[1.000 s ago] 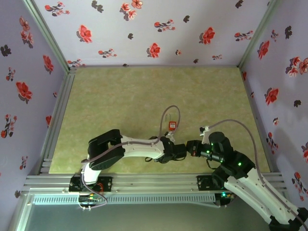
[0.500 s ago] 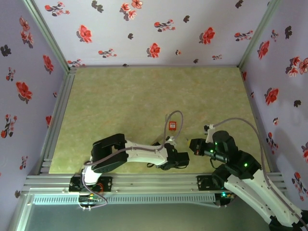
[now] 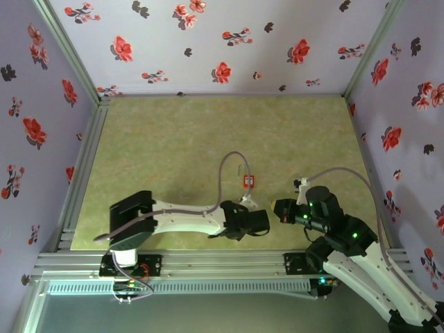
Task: Unlock with the key
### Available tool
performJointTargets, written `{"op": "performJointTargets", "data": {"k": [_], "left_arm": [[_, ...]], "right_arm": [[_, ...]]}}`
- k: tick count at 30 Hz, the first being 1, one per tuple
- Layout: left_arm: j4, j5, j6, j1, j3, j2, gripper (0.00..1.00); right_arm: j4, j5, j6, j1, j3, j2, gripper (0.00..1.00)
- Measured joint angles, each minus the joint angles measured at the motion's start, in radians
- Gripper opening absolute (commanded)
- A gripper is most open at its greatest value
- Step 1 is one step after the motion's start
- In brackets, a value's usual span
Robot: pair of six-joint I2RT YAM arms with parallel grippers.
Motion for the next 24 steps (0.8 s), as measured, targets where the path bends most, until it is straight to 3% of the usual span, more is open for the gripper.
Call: {"op": "performJointTargets", "data": {"k": [7,17,24], "left_arm": [[0.066,0.177,0.110,0.166,-0.103,-0.137,0.80],[0.074,0.345,0.327,0.272,-0.115,-0.056,0.80],[0.088,0.415,0.430,0.285,-0.113,0.002,0.80]], "right_arm": [[-0.004,0.000,-0.007,-0.002,0.000,0.001,0.01],[-0.003,-0.004,-0.007,-0.006,0.000,0.001,0.01],[-0.003,-0.008,-0.007,-0.006,0.000,0.009,0.01]]}}
